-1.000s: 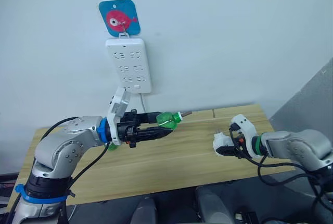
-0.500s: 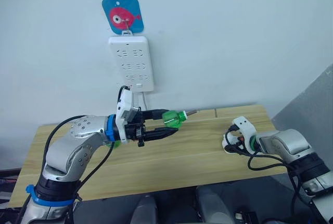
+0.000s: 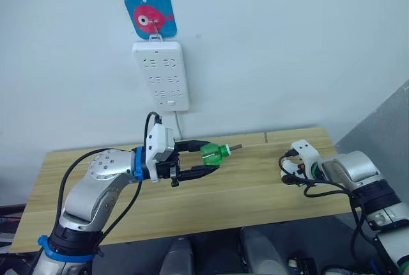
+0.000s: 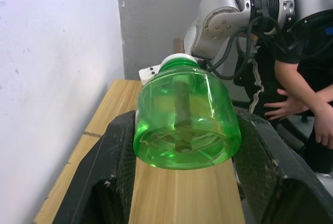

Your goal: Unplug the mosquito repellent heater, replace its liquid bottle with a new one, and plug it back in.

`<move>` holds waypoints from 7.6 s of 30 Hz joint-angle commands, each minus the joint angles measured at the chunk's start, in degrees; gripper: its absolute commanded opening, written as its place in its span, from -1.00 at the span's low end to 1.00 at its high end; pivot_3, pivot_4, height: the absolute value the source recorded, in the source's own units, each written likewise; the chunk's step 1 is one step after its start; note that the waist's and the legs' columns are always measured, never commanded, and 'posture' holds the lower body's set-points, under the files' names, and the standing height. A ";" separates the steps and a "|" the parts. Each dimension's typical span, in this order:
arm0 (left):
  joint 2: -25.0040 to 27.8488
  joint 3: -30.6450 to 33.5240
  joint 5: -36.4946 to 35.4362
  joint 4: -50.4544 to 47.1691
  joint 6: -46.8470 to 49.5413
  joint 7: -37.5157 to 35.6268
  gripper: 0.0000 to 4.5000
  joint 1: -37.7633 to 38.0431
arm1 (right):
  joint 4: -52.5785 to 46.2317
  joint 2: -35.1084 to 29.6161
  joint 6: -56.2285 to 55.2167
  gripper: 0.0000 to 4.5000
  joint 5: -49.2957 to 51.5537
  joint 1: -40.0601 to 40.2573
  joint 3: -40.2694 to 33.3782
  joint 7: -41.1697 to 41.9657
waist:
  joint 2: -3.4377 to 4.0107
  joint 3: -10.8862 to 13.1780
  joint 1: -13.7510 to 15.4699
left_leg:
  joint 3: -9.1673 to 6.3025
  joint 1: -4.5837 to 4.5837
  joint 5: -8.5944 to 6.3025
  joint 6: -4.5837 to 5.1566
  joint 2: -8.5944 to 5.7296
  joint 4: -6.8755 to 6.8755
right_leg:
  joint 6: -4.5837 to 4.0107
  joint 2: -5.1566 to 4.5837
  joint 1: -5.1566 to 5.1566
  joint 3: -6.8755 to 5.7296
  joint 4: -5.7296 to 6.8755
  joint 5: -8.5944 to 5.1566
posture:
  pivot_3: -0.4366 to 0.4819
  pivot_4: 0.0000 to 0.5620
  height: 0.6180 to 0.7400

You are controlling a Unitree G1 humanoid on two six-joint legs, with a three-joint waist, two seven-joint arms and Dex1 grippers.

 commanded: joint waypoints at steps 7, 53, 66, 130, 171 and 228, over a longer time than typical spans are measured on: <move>-3.16 -1.17 2.02 2.30 -5.17 -0.59 0.01 -0.13 | -15.06 -3.45 7.69 1.00 3.22 0.48 -12.06 2.22 | 0.09 0.13 -0.03 | -0.01 -0.02 0.00 0.00 -0.02 -0.01 | 0.00 -0.02 -0.01 -0.01 -0.01 0.00 | -0.38 -0.24 1.00; -15.28 -2.25 2.01 3.89 1.64 11.96 0.01 -5.58 | -42.92 43.14 14.65 -0.48 54.16 7.87 -44.26 -28.09 | 0.22 0.03 -2.67 | -0.08 -0.06 0.00 0.00 -0.01 -0.07 | 0.01 -0.01 -0.03 -0.07 0.01 0.00 | -0.51 -0.36 1.00; -14.11 -2.09 1.32 4.36 4.04 11.60 0.37 -5.42 | -40.98 32.31 1.95 -0.63 70.63 12.06 -33.29 -34.98 | 0.22 0.03 -3.15 | -0.07 -0.07 0.00 0.00 0.00 -0.08 | 0.02 0.00 -0.04 -0.05 0.00 -0.01 | -0.51 -0.37 1.00; 6.89 10.69 -0.94 -7.89 7.28 10.07 1.00 10.57 | 3.19 27.00 -61.99 0.79 -14.60 11.23 -10.23 -7.06 | -0.07 3.82 0.03 | -0.02 -0.07 0.00 -0.02 0.05 -0.10 | -0.01 -0.04 -0.16 0.03 0.03 0.00 | -0.23 0.02 1.00; 2.31 27.01 15.75 15.26 -10.25 16.19 1.00 33.23 | -51.21 2.47 -24.84 0.94 6.94 3.10 -1.17 22.49 | -0.55 6.56 2.61 | -0.03 -0.50 -0.01 -0.09 0.08 -0.16 | 0.29 -0.16 -0.47 -0.04 -0.31 -0.14 | -0.18 0.34 1.00; 2.83 6.34 11.50 21.38 -6.16 3.15 0.01 4.68 | -59.59 1.64 -14.63 0.96 13.93 4.56 -2.11 12.23 | -0.48 9.40 0.54 | -0.38 -1.20 0.08 -0.22 0.06 -0.07 | 0.14 -0.57 -0.99 -0.44 -0.05 0.04 | -0.44 0.29 1.00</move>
